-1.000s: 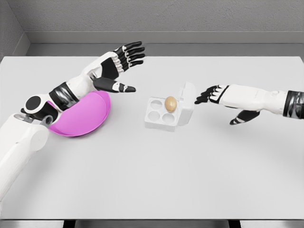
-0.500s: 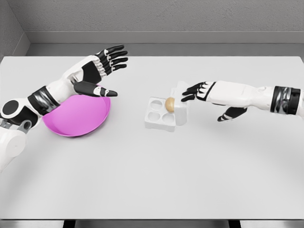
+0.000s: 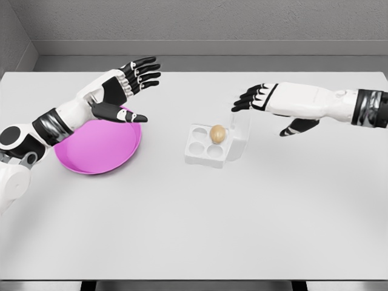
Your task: Pack egg into the box and close the box lid
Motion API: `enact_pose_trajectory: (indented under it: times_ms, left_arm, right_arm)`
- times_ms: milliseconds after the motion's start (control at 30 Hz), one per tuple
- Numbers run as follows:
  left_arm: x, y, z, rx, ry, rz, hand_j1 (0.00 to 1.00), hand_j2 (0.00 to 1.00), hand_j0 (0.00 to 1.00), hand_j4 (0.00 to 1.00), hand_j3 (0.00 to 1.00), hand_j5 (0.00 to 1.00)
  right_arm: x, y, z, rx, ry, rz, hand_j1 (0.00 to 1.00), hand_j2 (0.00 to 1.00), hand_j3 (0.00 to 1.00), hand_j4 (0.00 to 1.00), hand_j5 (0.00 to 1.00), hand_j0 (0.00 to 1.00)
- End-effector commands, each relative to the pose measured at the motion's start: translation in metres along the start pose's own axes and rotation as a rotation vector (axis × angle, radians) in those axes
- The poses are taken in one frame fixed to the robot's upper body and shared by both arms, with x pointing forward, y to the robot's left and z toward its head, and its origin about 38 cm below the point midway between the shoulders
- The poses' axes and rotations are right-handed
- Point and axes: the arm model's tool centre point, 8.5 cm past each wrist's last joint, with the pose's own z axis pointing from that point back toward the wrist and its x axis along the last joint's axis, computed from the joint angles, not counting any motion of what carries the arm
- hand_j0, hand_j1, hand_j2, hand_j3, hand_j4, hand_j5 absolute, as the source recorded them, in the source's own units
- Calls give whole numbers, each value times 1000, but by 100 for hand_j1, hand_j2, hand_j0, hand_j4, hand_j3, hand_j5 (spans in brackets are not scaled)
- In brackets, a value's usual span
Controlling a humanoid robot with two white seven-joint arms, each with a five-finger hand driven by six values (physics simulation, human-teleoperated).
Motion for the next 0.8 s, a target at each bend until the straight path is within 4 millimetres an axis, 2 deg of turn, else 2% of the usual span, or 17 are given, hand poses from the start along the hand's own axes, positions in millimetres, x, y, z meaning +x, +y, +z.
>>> enact_pose_trajectory:
  times_ms: [0,67,133,200,333,600,667,700,767]
  left_arm:
    - [0,2,1,6,1,2,100,100,100,100,100,100]
    - [-1,2,1,6,2,3,100,100,100,100,100,100]
    - [-1,1,1,5,1,2,100,100,100,100,100,100]
    - [-1,0,0,2,-3,4,100,100,100,100,100,100]
    - [-1,-1,-1,-2,-3,4,100,100,100,100,100,100]
    - [0,0,-1,-4,7,-33,100,100,100,100,100,100]
    - [17,21,14,76,1,-140,100,100,100,100,100,100]
    - [18,25,20,107,-10,-157,100,100,100,100,100,100]
    - [14,21,16,102,-17,-148,100,100,100,100,100,100]
  right_arm:
    - [-15,5,23,27,69,-15,100,100,100,100,100,100]
    - [-15,20,26,46,73,-44,100,100,100,100,100,100]
    - [-18,21,35,46,94,-47,100,100,100,100,100,100]
    - [-25,44,39,72,121,-102,100,100,100,100,100,100]
    - [-24,67,37,97,120,-150,100,100,100,100,100,100]
    - [-17,81,11,86,72,-188,100,100,100,100,100,100]
    - [-13,81,1,78,53,-191,100,100,100,100,100,100]
    - [-13,81,-1,76,49,-192,100,100,100,100,100,100]
    - [-12,81,-2,75,47,-192,100,100,100,100,100,100]
